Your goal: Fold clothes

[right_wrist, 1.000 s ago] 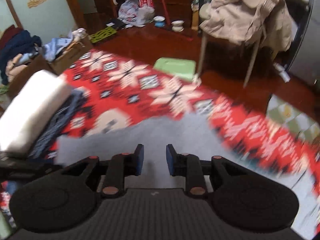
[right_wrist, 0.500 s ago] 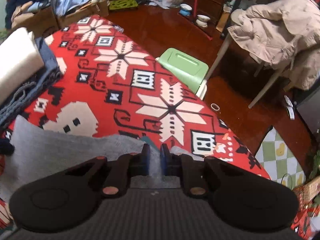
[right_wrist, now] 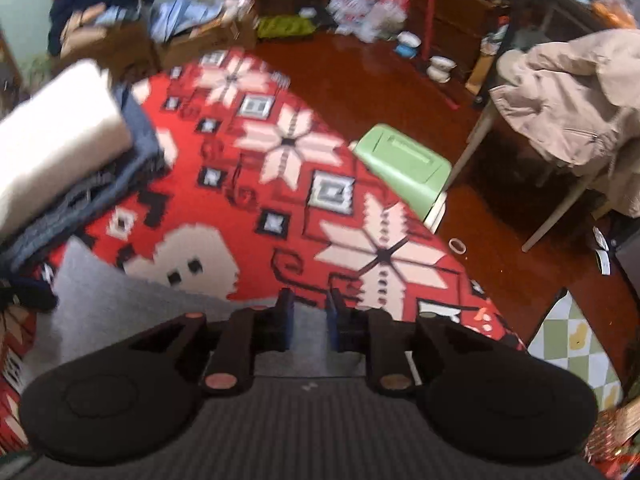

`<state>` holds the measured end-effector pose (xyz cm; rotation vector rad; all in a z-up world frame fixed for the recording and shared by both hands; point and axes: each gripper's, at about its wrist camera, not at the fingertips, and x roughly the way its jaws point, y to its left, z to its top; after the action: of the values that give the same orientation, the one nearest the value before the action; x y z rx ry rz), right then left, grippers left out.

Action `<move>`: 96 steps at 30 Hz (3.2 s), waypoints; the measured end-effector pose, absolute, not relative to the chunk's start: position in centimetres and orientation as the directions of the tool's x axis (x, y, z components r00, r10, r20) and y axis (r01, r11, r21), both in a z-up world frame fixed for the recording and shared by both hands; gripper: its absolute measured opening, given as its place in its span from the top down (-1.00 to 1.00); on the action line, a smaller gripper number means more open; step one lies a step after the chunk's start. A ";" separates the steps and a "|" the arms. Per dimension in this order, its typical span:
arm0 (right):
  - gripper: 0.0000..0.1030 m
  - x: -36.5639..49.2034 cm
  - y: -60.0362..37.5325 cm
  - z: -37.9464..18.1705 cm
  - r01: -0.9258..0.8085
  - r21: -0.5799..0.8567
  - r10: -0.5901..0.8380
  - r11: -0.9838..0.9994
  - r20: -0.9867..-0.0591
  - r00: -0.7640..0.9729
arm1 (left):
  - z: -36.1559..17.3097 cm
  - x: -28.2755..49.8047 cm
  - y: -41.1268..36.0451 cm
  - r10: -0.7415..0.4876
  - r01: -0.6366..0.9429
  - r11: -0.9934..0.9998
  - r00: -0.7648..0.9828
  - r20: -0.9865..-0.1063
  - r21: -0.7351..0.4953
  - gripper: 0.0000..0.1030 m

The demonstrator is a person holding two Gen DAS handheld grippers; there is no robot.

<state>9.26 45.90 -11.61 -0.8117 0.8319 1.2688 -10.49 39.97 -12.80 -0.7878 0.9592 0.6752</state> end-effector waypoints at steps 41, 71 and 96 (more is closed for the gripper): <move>0.86 10.8 39.3 -9.8 -0.852 0.115 0.516 0.511 -0.833 0.197 | -9.9 -10.8 37.9 0.216 -0.787 0.568 0.426 -0.879 -0.242 0.74; -0.06 9.6 16.7 -5.6 -0.664 -0.023 0.381 0.748 -0.804 0.457 | -7.5 7.4 25.5 0.051 -0.303 0.939 0.586 -0.809 -0.161 -0.55; 0.86 17.7 23.3 -12.0 -0.678 0.100 0.430 0.728 -0.837 0.338 | -12.8 15.7 27.5 -0.005 -0.208 0.968 0.534 -0.846 -0.137 0.84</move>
<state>17.65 23.28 -11.97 -0.2878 0.9878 0.7347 15.67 27.48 -12.84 -0.2327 1.0030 0.1226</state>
